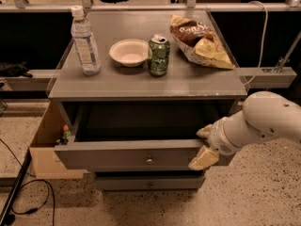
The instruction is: Open top drawer
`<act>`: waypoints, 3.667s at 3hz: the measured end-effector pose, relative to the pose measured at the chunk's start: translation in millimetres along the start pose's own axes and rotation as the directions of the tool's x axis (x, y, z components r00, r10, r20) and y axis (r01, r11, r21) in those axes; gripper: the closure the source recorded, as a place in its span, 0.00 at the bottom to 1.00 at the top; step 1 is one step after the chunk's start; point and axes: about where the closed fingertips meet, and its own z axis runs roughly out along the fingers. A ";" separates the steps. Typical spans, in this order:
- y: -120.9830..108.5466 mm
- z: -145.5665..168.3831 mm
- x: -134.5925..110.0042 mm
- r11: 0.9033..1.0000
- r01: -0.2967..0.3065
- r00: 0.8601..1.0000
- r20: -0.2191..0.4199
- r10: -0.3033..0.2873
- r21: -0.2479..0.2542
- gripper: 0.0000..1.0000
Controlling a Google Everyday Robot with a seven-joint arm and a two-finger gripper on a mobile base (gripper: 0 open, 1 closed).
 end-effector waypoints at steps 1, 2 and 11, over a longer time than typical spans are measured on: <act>0.0 0.0 0.0 1.000 0.000 1.000 0.000 0.000 0.000 0.50; 0.0 0.0 0.0 1.000 0.000 1.000 0.000 0.000 0.000 0.81; 9.6 -18.9 9.7 0.999 -0.042 0.999 0.015 0.042 0.001 0.00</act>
Offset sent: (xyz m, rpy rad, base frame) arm 0.0000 0.0000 0.0000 0.0000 0.0000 0.0000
